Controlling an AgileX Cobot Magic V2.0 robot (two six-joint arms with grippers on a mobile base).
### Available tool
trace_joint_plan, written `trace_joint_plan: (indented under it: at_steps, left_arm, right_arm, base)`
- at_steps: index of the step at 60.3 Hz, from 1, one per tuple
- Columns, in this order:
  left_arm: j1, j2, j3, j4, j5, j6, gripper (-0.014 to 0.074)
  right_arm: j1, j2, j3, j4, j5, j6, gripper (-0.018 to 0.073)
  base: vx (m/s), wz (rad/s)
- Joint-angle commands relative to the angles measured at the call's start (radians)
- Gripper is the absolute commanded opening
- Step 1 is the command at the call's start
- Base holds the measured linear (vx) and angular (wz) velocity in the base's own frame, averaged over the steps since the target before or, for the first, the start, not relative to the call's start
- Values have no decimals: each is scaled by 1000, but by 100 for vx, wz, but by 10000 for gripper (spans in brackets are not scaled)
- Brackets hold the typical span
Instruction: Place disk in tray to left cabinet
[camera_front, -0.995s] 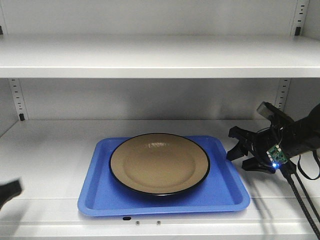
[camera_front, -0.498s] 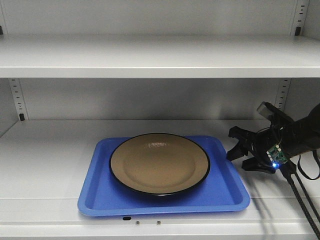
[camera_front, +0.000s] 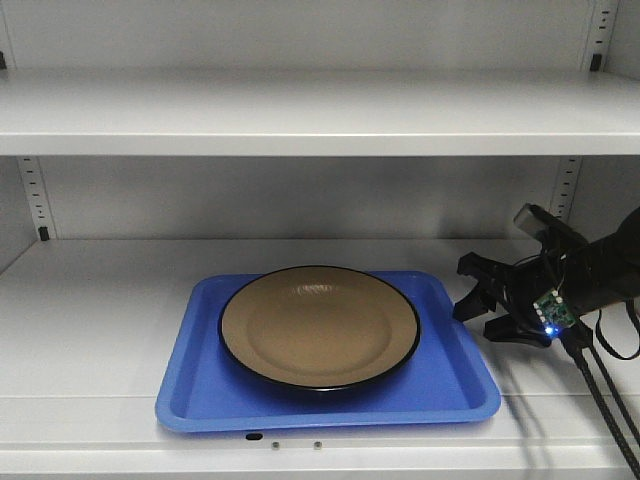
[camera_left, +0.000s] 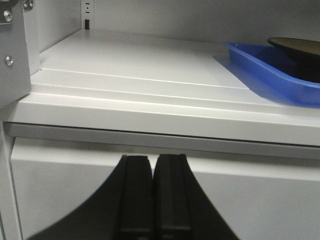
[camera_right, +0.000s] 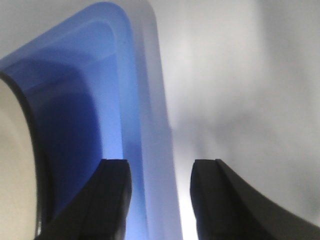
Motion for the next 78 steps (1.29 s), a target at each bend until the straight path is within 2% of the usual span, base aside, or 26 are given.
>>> trace_joint_plan:
  at_steps: [1, 39, 53, 62, 71, 78]
  left_arm:
    - [3, -2, 20, -3, -76, 2, -6]
    - [3, -2, 20, -3, -76, 2, -6]
    - [3, -2, 20, -3, -76, 2, -6]
    - [3, -2, 20, -3, -76, 2, -6]
    - [3, -2, 20, -3, -76, 2, -6]
    - [3, -2, 20, -3, -76, 2, -6]
  right_arm:
    - [-3, -54, -33, 34, -35, -13, 372]
    - [-3, -51, -33, 38, -33, -13, 372]
    - [-4, -117, -7, -21, -17, -13, 361]
    - [-4, -242, 117, -28, -111, -31, 335]
    - [-1, -478, 401, -27, -322, -107, 277]
    - [-4, -688, 600, -48, -435, -166, 208]
  base:
    - [0, 0]
    - [0, 0]
    - [0, 0]
    - [0, 0]
    - [0, 0]
    - [0, 0]
